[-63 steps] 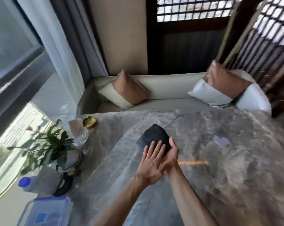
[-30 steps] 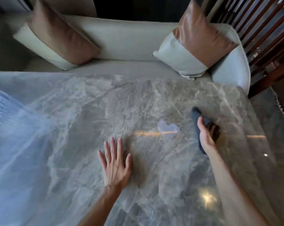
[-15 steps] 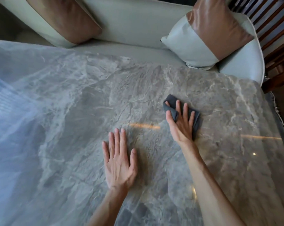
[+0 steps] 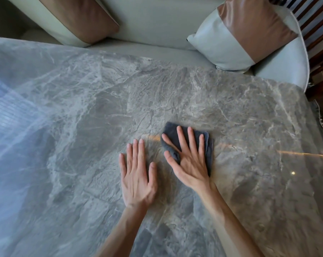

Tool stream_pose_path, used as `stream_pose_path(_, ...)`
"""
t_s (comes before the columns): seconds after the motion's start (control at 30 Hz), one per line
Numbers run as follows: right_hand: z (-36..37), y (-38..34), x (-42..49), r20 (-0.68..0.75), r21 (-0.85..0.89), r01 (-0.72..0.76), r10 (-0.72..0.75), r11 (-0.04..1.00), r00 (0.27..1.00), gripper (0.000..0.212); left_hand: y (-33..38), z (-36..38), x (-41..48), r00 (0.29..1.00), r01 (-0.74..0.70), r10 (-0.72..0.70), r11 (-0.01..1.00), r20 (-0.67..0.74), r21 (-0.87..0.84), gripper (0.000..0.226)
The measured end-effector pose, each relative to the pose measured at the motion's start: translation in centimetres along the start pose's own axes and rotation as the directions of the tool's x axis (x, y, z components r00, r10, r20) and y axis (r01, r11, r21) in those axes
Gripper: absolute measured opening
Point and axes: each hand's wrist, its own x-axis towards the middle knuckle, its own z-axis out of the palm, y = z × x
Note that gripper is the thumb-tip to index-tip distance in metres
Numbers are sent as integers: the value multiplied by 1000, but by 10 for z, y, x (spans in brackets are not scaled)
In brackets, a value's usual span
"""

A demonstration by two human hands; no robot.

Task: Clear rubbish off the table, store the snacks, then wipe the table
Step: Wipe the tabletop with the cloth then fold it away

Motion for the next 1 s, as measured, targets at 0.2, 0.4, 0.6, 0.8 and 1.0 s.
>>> stream_pose_path(0.2,15,22,-67,21,-82,183,-182,980,983,51,0,-2,-1,1000,0,0,1000,-2,-21,63)
stream_pose_path(0.4,-3,72,-65,-11,-91,-169,169,981,986,50,2,-4,-3,1000,0,0,999,-5,-41,63)
stream_pose_path(0.6,-18,65,37,-5,52,-558,559,828,829,55,3,-2,-2,1000,12,-12,1000,-6,3,60)
stream_pose_path(0.8,1,6,16,-10,2,-303,303,953,953,59,0,2,-3,1000,9,-8,997,-4,74,56)
stream_pose_path(1.0,16,39,-67,-27,-154,-103,100,983,995,51,-2,5,0,1000,13,-16,984,13,178,59)
